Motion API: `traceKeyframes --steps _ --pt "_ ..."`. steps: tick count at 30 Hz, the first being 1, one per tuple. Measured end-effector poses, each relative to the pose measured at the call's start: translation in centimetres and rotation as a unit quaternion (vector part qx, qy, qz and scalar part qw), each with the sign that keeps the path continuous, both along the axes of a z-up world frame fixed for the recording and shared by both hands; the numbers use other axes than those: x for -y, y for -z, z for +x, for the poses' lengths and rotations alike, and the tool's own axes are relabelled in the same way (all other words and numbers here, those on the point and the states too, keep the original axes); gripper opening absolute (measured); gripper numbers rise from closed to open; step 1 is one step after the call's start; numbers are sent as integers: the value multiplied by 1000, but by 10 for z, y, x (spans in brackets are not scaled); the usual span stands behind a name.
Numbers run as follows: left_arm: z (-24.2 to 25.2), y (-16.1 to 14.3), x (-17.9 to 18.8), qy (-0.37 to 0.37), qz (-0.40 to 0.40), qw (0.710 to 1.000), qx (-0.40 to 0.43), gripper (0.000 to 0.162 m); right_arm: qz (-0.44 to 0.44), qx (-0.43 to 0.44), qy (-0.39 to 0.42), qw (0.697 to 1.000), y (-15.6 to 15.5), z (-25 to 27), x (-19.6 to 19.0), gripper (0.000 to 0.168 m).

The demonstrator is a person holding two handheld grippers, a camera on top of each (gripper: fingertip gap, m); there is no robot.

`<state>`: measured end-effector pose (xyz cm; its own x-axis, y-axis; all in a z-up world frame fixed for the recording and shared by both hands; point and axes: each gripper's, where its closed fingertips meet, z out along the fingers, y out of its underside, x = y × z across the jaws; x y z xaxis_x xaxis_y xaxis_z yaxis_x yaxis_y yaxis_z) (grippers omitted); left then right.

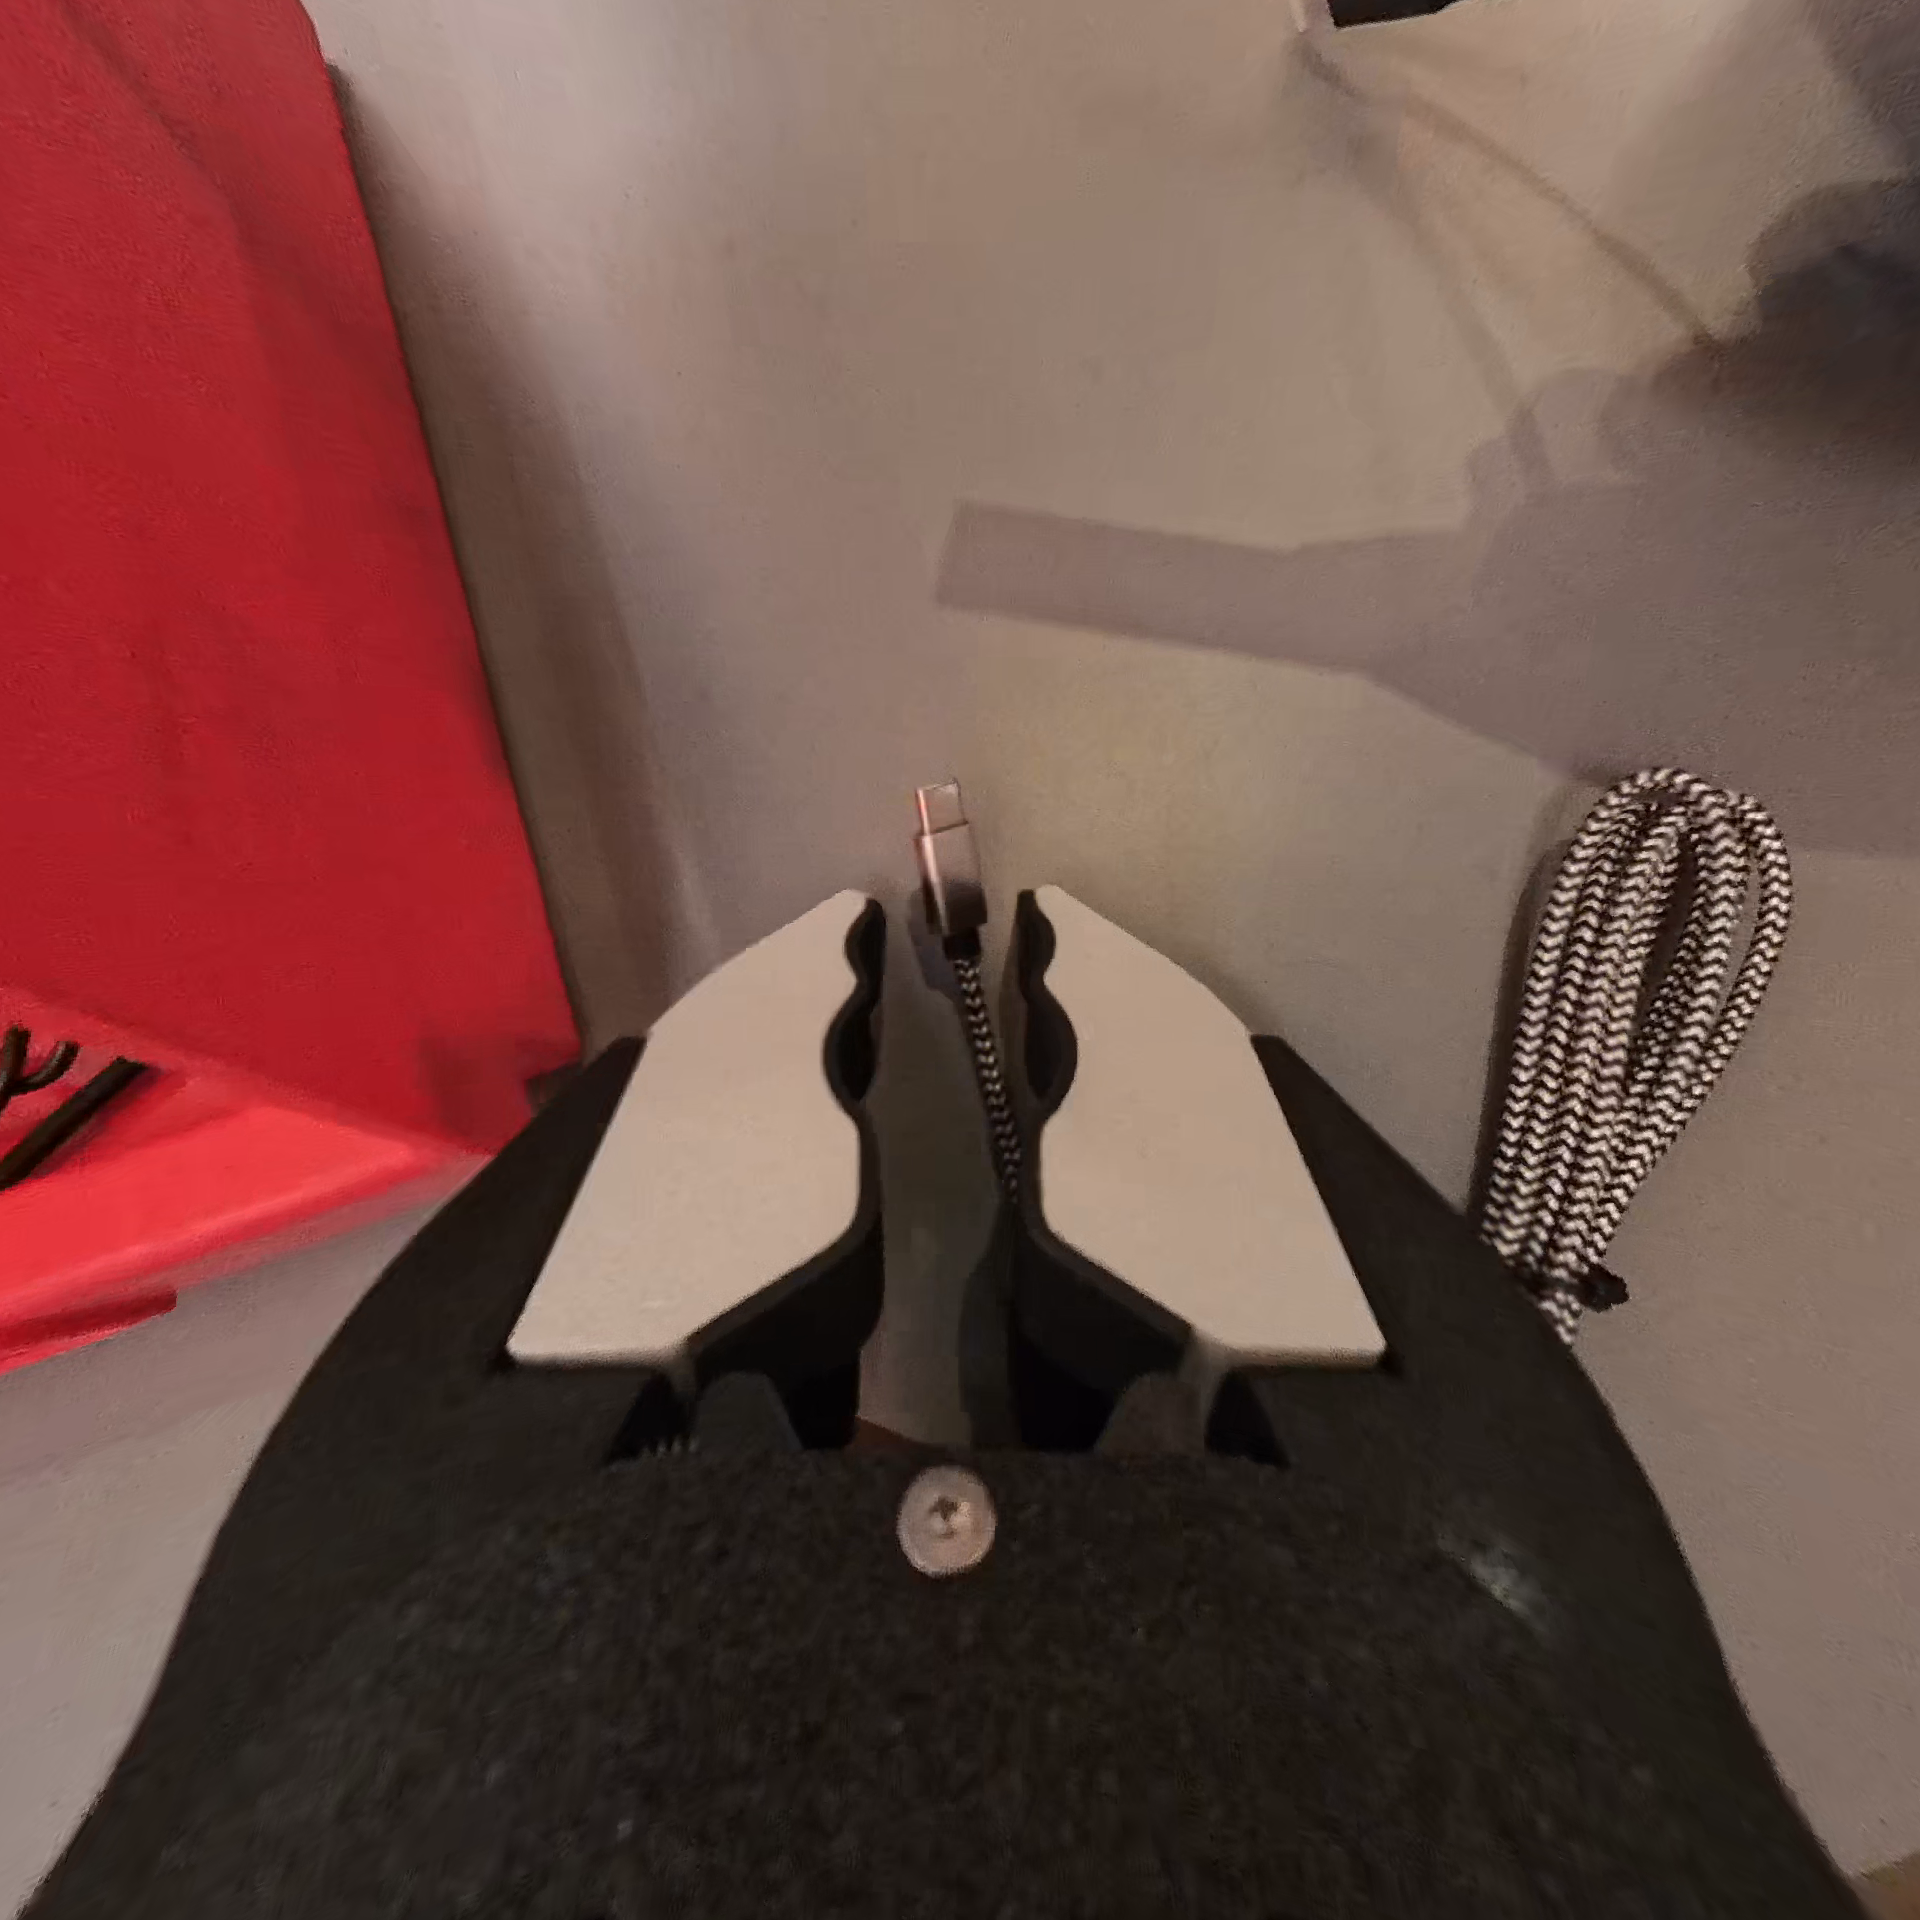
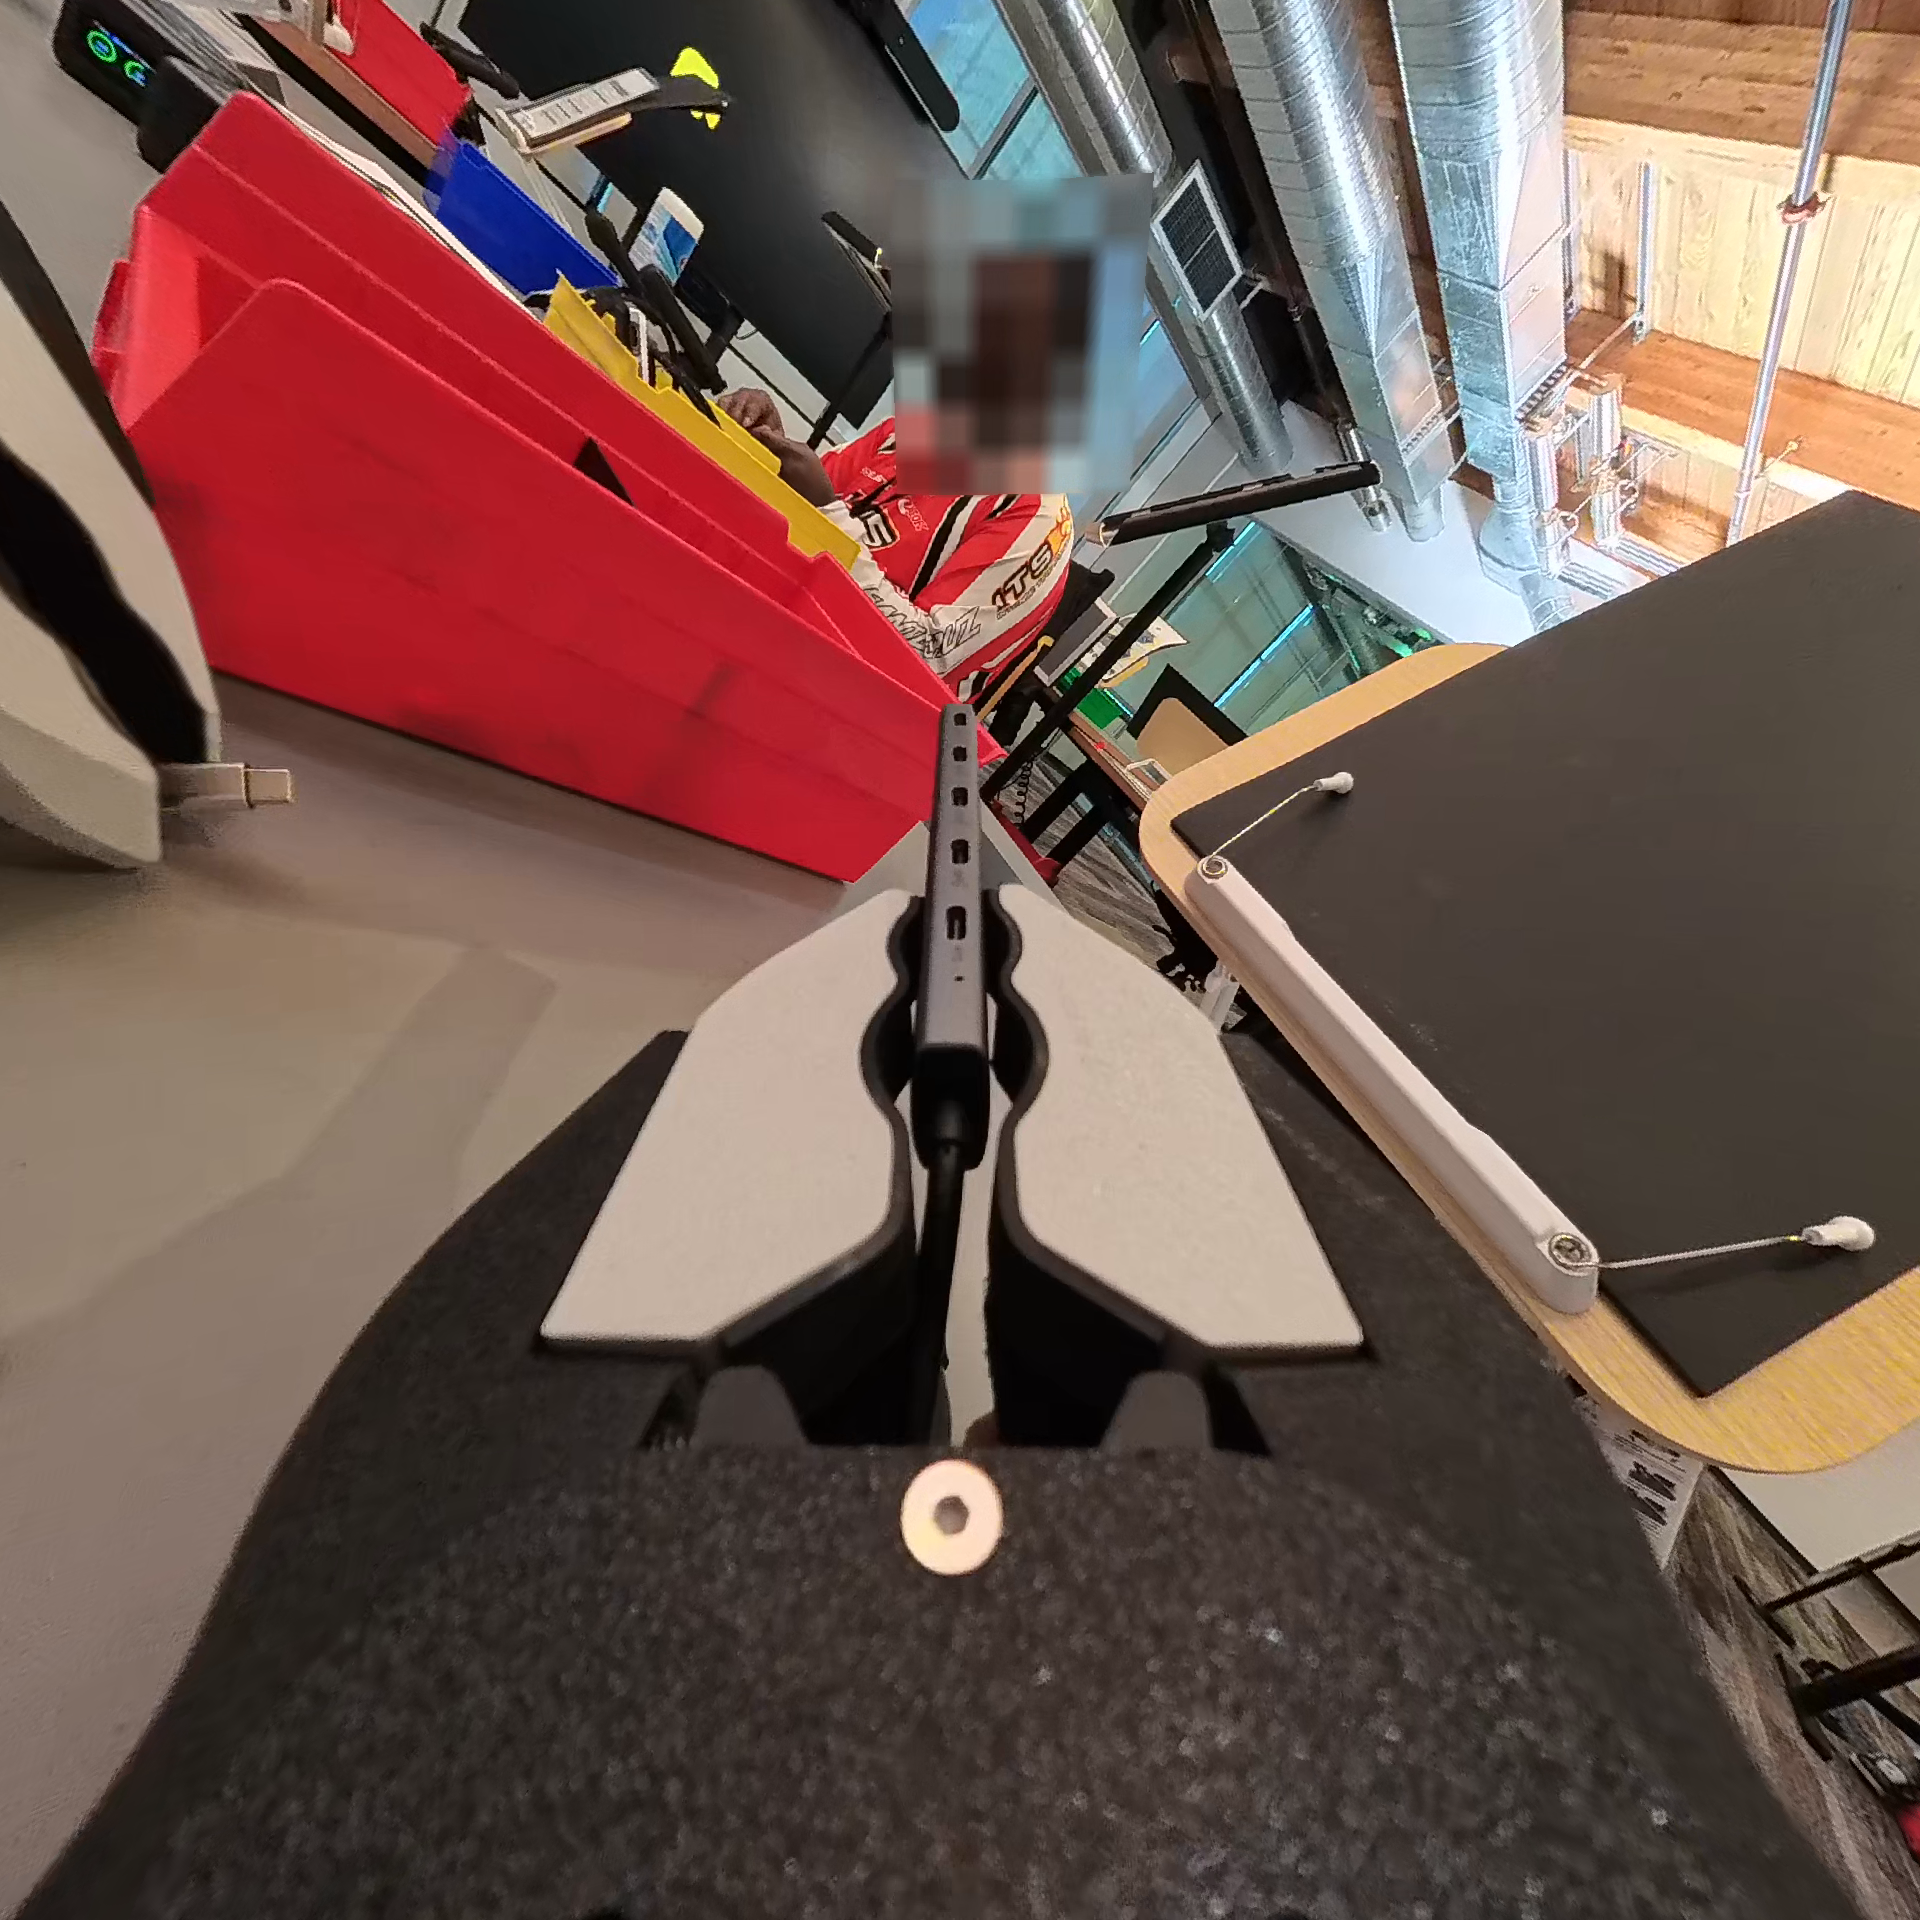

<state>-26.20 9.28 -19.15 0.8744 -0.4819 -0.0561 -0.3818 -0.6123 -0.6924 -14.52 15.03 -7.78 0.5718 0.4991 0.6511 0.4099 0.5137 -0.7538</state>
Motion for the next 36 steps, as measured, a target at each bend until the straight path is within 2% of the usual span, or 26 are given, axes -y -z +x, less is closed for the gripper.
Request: traceKeyframes --steps 1,2,5,9,11,14,17,20,23,28,32,35,36 --pt "2 0 0 2 -6 1000 17 12 1 1 -1 1000 0 0 0 9" --pt "5 0 1 5 -14 999 35 10 2 2 -1 1000 0 -1 0 9" --pt "11 -11 4 28 -13 996 81 10 4 5 -3 1000 1 -2 1 9" --pt "21 -50 6 97 65 990 78 9 8 5 -9 1000 0 -3 4 9" --pt "32 -66 10 131 67 985 86 9 15 8 -12 1000 0 -5 6 9" --pt "56 -90 15 177 14 973 151 9 48 9 -31 998 -5 -8 15 9" --pt "74 -109 18 215 -94 947 220 8 100 30 -24 994 -9 -10 23 9" --pt "73 -116 13 222 -186 926 240 8 155 56 -9 986 -13 -11 28 9" --pt "65 -116 10 231 -268 907 227 8 186 70 -4 980 -15 -13 31 9" --pt "51 -118 31 297 -380 863 149 6 231 93 -13 968 -15 -21 40 9" --pt "39 -118 35 344 -407 844 64 6 248 116 -28 961 -10 -31 50 9" --pt "46 -115 39 376 -393 838 41 6 243 128 -37 961 -4 -38 53 10" --pt "50 -111 37 385 -369 845 31 7 240 131 -39 961 -2 -39 53 9"
